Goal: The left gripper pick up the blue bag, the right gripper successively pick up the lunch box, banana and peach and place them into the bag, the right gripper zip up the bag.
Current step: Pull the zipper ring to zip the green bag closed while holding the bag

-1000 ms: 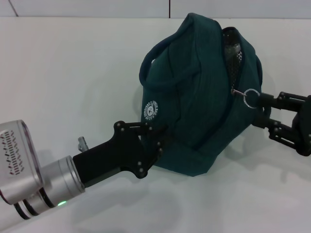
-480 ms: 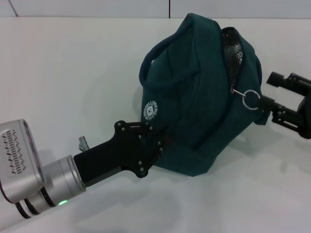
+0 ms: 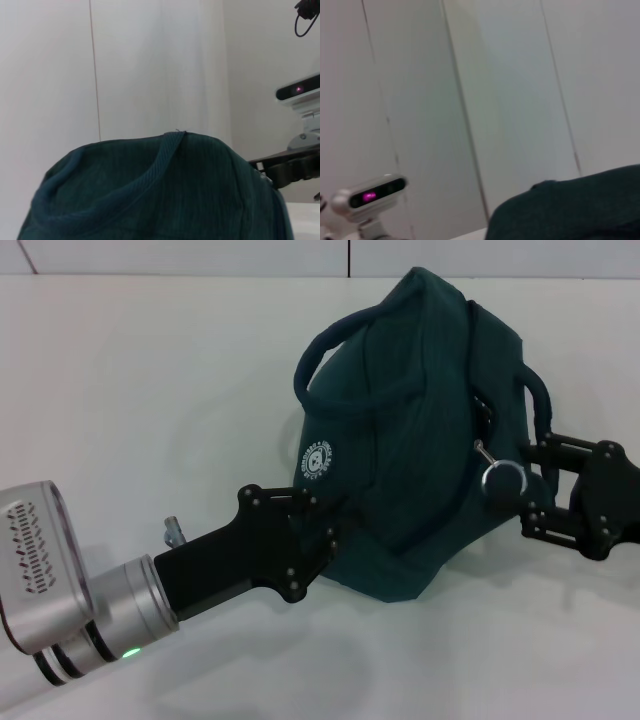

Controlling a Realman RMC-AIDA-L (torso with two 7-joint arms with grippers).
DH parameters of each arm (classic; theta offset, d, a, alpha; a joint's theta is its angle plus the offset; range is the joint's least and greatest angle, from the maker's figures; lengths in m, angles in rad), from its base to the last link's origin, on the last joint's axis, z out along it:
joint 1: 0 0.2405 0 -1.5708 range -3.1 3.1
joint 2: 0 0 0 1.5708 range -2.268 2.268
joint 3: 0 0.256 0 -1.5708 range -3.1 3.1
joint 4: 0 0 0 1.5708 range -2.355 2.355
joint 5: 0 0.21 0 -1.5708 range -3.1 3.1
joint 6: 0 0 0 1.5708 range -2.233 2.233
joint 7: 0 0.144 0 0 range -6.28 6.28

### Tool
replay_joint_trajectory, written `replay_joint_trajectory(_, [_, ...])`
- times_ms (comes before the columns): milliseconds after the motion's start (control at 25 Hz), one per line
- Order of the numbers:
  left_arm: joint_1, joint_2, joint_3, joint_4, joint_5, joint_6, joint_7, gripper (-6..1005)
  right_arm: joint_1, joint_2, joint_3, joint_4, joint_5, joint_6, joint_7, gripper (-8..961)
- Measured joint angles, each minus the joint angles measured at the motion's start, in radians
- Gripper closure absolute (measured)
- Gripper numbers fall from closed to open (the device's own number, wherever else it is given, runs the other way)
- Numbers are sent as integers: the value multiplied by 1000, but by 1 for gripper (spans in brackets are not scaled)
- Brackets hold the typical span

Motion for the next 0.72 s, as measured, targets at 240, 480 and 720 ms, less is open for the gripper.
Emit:
replay_joint_trajectory(240, [0,0,0,0,0,-1,0,832,-5,-6,8,0,-15,-55,1,343])
replay_joint_trajectory(480, [6,0,0,0,0,-1,0,832,-40,1,86,-1,-18,-123,-32,347])
replay_joint_trajectory(720, [6,-1,3,-1,0,0,0,832,-75,6,146,-1,-43,-220,-64,350])
